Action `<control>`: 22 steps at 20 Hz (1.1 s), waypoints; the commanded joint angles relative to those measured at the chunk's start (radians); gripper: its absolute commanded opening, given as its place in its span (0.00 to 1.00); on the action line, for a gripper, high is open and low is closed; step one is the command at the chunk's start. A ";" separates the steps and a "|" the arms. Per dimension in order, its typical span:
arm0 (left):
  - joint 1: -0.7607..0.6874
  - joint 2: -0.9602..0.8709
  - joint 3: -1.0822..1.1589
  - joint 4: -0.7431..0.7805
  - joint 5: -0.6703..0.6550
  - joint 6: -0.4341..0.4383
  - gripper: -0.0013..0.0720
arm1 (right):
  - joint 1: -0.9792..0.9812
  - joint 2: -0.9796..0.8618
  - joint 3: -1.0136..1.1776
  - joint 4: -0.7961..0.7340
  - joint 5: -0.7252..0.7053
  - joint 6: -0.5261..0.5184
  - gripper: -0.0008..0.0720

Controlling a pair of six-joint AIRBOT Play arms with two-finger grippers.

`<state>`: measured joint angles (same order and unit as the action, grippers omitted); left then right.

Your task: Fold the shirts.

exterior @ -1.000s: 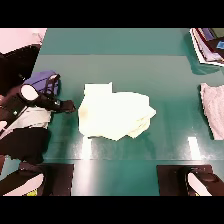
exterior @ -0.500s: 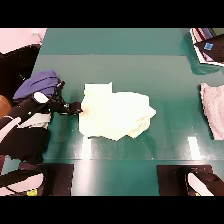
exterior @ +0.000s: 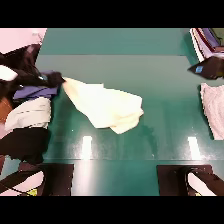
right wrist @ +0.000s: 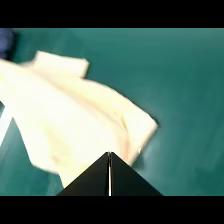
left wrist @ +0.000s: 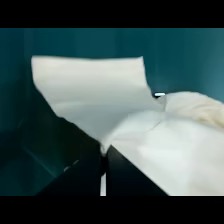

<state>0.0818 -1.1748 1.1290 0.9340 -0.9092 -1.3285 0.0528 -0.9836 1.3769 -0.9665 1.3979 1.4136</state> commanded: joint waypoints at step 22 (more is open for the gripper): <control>0.064 0.031 0.113 0.038 -0.103 0.001 0.05 | 0.436 -0.881 0.097 0.281 -0.555 -0.028 0.03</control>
<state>0.1444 -1.1442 1.2404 0.9741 -1.0126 -1.3273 0.4793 -1.8172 1.3777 -0.6899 0.8551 1.3849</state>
